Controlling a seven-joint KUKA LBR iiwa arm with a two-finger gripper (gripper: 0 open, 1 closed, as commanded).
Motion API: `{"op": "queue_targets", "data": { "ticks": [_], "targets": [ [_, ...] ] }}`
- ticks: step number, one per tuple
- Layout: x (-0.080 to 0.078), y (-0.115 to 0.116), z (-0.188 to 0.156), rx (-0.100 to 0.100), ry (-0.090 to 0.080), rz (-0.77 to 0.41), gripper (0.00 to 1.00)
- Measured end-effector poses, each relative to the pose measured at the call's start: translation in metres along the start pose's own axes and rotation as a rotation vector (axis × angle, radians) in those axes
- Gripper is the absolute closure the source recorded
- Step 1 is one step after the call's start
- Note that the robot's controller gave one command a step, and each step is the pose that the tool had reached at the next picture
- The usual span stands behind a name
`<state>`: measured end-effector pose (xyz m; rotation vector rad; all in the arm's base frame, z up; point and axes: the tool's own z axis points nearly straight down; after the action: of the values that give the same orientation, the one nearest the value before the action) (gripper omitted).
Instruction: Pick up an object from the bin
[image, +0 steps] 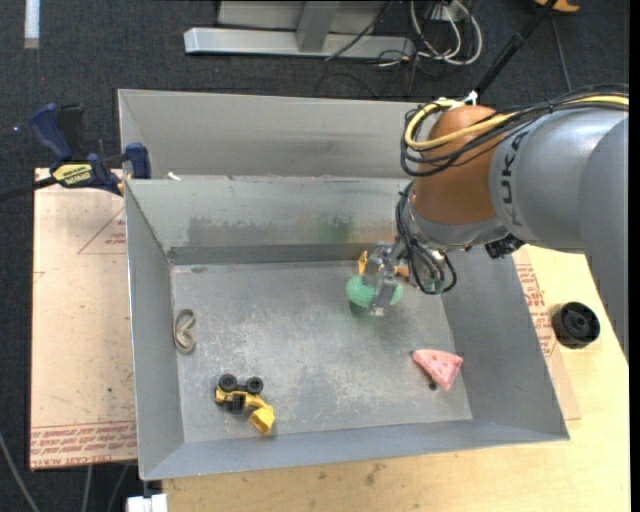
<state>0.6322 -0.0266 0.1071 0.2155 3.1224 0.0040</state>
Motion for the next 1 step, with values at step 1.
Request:
{"op": "queue_targets", "data": {
  "ticks": [1],
  "targets": [
    [0.0018, -0.0001, -0.0066, 0.001, 0.009, 0.000, 1.00]
  ]
}}
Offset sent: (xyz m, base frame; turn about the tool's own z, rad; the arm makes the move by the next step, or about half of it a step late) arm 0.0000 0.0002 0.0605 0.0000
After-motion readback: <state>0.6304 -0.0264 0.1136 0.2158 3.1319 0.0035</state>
